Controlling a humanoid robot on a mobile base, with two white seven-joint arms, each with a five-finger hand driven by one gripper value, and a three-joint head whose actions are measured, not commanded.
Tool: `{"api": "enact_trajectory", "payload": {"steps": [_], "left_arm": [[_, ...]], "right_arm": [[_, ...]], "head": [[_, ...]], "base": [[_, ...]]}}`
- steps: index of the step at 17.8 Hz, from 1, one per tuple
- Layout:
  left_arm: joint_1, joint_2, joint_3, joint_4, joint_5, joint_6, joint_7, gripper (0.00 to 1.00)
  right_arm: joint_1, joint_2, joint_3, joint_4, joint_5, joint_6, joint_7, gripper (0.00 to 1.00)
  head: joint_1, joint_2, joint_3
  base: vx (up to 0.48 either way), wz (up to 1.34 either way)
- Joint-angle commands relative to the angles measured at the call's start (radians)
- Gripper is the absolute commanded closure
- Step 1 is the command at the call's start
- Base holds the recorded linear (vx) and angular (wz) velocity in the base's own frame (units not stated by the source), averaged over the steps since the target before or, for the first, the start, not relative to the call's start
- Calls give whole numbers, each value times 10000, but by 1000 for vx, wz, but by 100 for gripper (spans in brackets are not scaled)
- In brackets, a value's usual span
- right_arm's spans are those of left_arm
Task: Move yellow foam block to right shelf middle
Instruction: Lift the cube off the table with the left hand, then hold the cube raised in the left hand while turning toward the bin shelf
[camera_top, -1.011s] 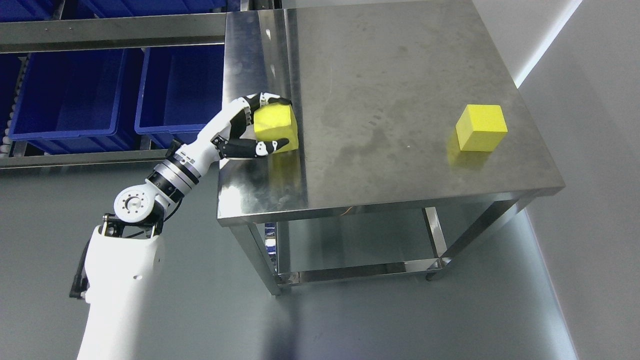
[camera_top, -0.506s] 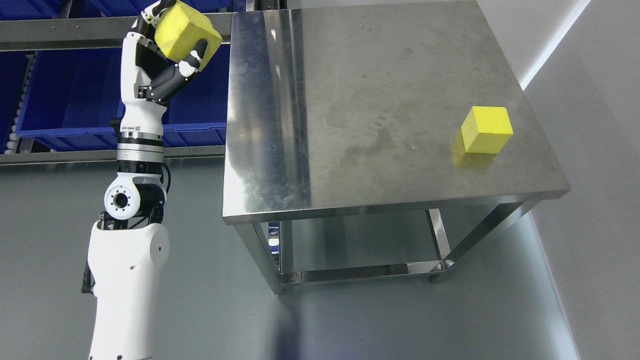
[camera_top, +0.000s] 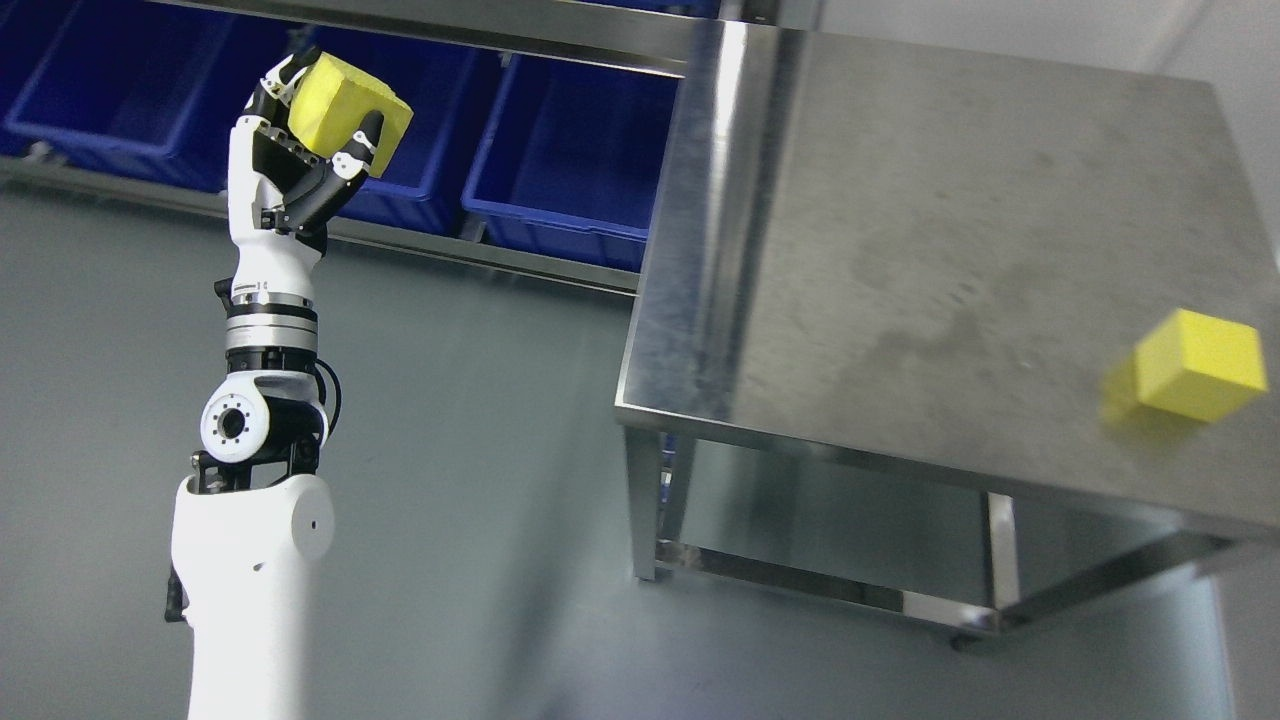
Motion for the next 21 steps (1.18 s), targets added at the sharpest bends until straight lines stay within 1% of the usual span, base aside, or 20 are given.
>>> {"api": "enact_trajectory", "payload": {"steps": [1,8,12,16,21], "left_arm": [[99,20,305,-760,38,249,20,57],[130,20,336,-760,38,249,19,57],[130,20,397,-760,38,249,4,57],[99,20,413,-760,38,234,4,56],[99,20,367,-760,38,218,4,56]], "right_arm": [[16,-174,3,-175,30,5,8,0],[16,-174,3,-175,30,5,8,0],[16,-174,2,-175,46,5,8,0],[16,-174,3,-175,30,5,8,0],[16,-174,3,-175,30,5,8,0]], "head": [[0,0,0],[0,0,0],[0,0,0],[0,0,0],[0,0,0]], "base": [[21,1014],[6,1304],[51,1063],[74,685],[129,328]]}}
